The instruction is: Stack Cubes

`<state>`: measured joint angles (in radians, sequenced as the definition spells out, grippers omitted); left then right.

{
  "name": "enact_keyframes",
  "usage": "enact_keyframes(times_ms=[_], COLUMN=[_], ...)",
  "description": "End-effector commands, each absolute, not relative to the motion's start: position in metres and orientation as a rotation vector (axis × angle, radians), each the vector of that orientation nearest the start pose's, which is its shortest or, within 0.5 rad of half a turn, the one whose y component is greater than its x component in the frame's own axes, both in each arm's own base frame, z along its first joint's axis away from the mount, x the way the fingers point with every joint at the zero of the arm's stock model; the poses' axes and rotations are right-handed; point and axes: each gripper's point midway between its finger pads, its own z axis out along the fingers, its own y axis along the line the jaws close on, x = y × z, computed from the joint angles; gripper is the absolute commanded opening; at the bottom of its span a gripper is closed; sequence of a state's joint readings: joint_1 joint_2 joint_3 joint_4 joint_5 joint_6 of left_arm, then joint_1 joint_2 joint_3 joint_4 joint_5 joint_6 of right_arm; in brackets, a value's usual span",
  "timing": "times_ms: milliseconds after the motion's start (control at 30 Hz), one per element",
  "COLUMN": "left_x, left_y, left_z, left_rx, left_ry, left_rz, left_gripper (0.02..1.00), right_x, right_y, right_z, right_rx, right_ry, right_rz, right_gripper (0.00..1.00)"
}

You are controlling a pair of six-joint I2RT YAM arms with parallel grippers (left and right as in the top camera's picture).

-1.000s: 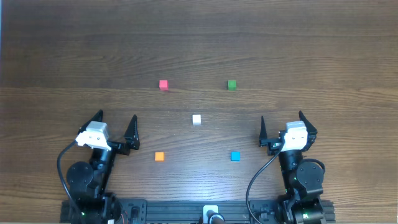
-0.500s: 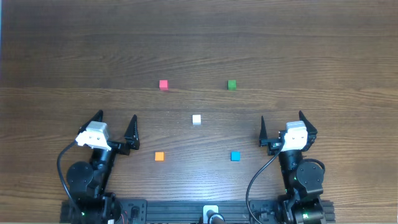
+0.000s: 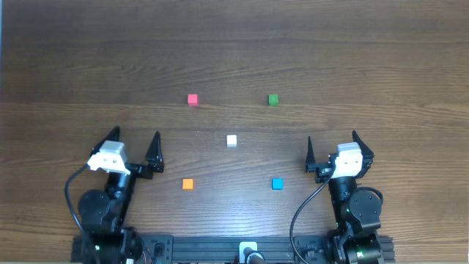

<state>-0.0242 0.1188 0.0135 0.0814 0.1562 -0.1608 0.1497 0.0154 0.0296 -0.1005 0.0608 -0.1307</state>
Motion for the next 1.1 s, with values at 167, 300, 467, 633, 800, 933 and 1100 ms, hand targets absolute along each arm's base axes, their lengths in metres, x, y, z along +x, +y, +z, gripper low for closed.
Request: enact_keyframes(times_ms=[167,300,467,633,800,933,1100], left_x=[0.303,0.344,0.397,0.425,0.423,0.415,0.412], left_y=[-0.064,-0.084,-0.111,-0.139,-0.148,-0.146,-0.140], left_z=[0.208,0.218,0.209,0.160,0.097,0.064,0.040], left_rx=[0.023,0.020,0.025,0.035,-0.027,-0.043,-0.051], left_ry=[1.811,2.024,2.347,2.595,2.762,2.855,2.908], left_rz=[-0.379,-0.406,-0.394,-0.349,-0.275,-0.217,-0.152], left_gripper=[0.998,0.998,0.998,0.996,0.996,0.976,0.943], right_x=[0.244,0.244,0.244,0.244,0.244,0.244,0.244], right_y=[0.029,0.029,0.029,0.029,0.029,0.029,0.029], right_z=[0.157,0.157,0.157,0.157,0.157,0.157,0.157], right_rx=[-0.193,-0.193,-0.193,-0.194,-0.193,-0.193,-0.193], right_ry=[1.644,1.644,1.644,1.644,1.644,1.644,1.644], right_rz=[-0.025,-0.025,-0.025,-0.024,-0.025,-0.025,-0.025], right_gripper=[0.991,0.991,0.993,0.993,0.991,0.993,0.993])
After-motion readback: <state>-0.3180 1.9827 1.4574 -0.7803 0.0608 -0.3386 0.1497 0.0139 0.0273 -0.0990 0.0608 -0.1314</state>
